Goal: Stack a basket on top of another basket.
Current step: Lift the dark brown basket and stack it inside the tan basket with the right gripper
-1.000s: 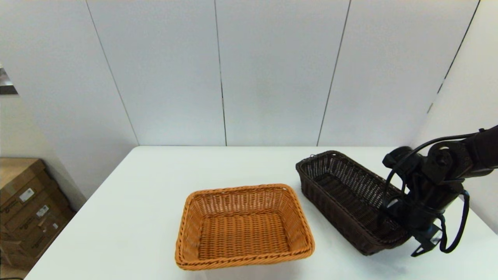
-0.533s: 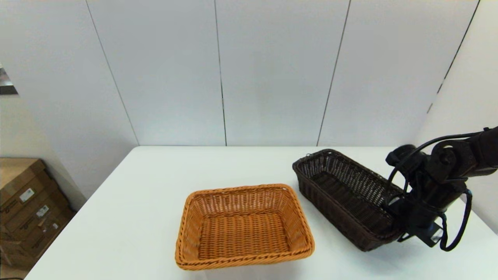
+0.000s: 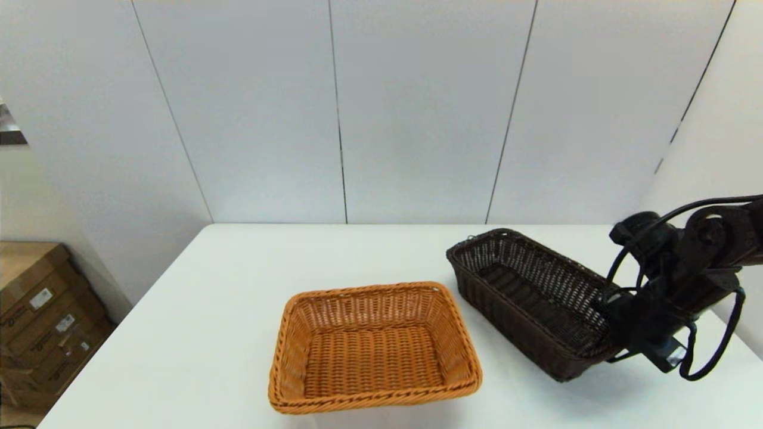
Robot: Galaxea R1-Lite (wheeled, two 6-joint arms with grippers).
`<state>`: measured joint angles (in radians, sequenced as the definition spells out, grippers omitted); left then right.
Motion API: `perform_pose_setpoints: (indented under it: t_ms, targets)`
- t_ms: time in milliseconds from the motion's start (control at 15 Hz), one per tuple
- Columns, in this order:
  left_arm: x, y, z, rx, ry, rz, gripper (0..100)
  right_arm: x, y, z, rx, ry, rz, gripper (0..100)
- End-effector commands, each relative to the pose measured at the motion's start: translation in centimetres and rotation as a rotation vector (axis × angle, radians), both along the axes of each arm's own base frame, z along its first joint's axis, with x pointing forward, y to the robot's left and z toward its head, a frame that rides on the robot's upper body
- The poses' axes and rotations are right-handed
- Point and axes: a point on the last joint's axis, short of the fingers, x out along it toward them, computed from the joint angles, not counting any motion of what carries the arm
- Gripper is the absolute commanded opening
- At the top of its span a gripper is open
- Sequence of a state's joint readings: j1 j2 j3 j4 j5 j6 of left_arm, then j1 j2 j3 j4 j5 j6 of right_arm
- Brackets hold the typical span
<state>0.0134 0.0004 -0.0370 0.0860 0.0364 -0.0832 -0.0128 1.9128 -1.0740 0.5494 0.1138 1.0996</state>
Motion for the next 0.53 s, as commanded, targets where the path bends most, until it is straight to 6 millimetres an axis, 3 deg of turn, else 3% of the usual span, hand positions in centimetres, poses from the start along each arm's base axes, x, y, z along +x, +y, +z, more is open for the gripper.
perform_pose_setpoints:
  t_ms: [67,267,533]
  targets:
    - [0.0,0.0,0.0,-0.001,0.0,0.001,100,-0.8,-1.0,2.0,0.078,-0.074,-0.03,0]
    - [0.0,0.0,0.0,-0.001,0.0,0.001,100,-1.2,-1.6,2.8,0.127,-0.105,-0.039,0]
    - [0.0,0.0,0.0,-0.001,-0.002,0.001,100,-2.6,-3.0,5.4,0.212,-0.21,-0.059,0]
